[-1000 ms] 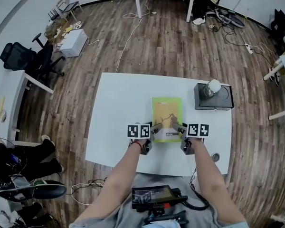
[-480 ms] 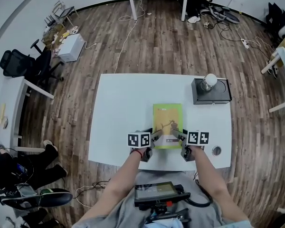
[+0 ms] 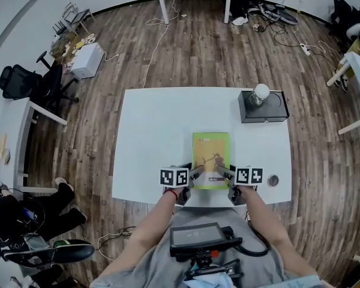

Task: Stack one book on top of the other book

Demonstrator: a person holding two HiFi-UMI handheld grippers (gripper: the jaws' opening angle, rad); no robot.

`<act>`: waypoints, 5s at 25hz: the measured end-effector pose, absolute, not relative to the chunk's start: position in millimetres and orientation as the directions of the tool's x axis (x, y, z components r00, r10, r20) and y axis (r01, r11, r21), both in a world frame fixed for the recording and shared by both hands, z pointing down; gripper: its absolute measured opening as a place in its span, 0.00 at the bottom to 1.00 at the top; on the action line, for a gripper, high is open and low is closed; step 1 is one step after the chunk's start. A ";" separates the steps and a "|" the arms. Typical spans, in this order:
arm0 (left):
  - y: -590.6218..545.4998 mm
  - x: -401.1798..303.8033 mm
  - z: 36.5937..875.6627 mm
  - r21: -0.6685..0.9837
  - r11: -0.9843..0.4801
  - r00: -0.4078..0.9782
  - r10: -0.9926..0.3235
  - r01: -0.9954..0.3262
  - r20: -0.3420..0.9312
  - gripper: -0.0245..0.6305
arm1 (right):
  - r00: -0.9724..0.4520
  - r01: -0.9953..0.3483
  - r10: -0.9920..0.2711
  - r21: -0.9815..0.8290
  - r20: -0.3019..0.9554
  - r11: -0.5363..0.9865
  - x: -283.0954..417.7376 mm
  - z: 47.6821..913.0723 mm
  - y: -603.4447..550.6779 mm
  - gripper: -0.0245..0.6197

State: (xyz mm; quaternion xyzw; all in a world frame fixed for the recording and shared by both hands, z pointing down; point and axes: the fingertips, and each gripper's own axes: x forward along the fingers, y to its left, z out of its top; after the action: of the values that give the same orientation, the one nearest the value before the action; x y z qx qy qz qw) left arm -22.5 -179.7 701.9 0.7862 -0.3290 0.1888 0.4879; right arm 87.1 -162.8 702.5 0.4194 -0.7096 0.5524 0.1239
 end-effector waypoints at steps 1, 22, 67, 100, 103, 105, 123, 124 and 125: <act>-176.5 -22.8 702.4 0.643 -0.310 0.713 -0.329 -0.701 0.619 0.44 | -0.617 -0.732 -0.457 -0.680 0.640 0.036 86.8 703.2 -159.0 0.43; -164.9 -22.6 702.4 0.640 -0.342 0.725 -0.295 -0.688 0.622 0.44 | -0.630 -0.728 -0.438 -0.684 0.641 0.047 85.1 703.8 -146.2 0.43; -183.2 -15.9 646.6 0.214 -0.717 0.664 -0.431 -0.663 0.610 0.44 | -0.473 -0.847 -0.581 -0.162 0.662 0.506 84.9 639.7 -162.0 0.43; -104.4 60.7 565.5 0.287 -0.678 0.728 -0.559 -0.677 0.397 0.06 | -0.781 -0.572 -0.478 -0.155 0.401 0.805 100.0 551.8 -95.7 0.09; -94.7 69.8 565.7 0.297 -0.664 0.722 -0.576 -0.687 0.382 0.06 | -0.799 -0.546 -0.452 -0.165 0.396 0.821 106.9 551.7 -87.8 0.09; -89.6 73.9 564.0 0.301 -0.653 0.716 -0.592 -0.695 0.371 0.06 | -0.813 -0.528 -0.435 -0.176 0.387 0.831 110.8 549.7 -83.9 0.09; -63.6 93.9 548.3 0.273 -0.612 0.670 -0.656 -0.742 0.348 0.06 | -0.867 -0.438 -0.365 -0.171 0.339 0.882 125.2 532.6 -60.5 0.08; -61.6 94.9 548.8 0.275 -0.612 0.670 -0.654 -0.742 0.351 0.06 | -0.868 -0.438 -0.364 -0.177 0.337 0.882 126.1 532.8 -58.4 0.08; -59.5 95.9 549.9 0.276 -0.612 0.670 -0.652 -0.741 0.354 0.06 | -0.869 -0.438 -0.363 -0.181 0.336 0.881 127.2 533.3 -56.2 0.08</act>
State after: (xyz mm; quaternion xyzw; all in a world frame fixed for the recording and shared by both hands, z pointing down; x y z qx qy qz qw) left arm 95.9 -59.5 549.9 0.8910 -0.3910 0.1096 0.2032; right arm 127.2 -56.2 533.3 0.2090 -0.9584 0.1264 0.1476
